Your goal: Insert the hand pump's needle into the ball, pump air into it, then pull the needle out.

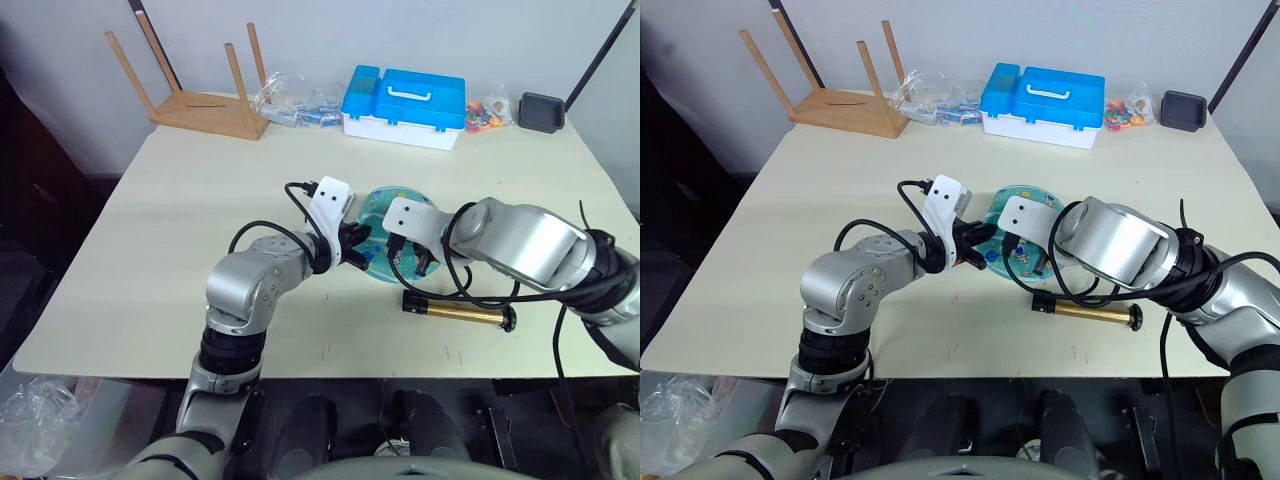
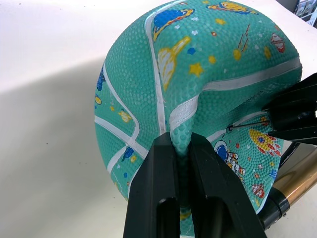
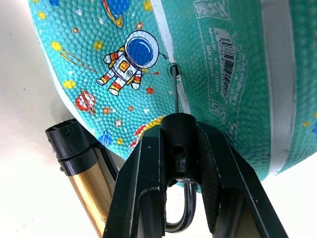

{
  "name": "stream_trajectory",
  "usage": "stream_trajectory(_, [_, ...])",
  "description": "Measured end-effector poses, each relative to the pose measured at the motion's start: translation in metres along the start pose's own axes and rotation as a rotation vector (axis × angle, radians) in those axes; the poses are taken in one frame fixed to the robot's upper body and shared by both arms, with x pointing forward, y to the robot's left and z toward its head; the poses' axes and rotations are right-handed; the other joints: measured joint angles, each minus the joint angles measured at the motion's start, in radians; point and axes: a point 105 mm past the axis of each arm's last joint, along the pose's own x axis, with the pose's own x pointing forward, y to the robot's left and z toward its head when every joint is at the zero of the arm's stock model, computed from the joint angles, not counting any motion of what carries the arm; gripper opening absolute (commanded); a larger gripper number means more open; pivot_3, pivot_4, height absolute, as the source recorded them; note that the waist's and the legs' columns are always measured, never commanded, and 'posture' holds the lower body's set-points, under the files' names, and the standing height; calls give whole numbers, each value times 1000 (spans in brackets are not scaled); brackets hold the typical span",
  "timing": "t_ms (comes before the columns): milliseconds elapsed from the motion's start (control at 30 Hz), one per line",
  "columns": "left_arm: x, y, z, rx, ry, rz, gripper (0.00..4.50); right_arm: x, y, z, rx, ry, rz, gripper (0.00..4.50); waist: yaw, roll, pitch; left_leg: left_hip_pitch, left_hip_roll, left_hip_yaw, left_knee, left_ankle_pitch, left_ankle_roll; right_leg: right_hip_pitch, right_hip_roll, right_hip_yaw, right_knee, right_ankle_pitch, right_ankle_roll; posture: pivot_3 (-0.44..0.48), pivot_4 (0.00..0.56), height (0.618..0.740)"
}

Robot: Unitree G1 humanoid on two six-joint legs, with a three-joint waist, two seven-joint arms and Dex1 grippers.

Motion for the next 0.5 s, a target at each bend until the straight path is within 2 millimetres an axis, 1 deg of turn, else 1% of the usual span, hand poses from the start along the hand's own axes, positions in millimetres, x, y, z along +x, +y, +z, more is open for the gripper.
stream_trajectory(500, [0,0,0,4,-2,0,0,-1,-1,-1,-4,3,-5,339,0,0,0,0,0,0,0,0,0,0,0,0,0,0,0,0,150,740])
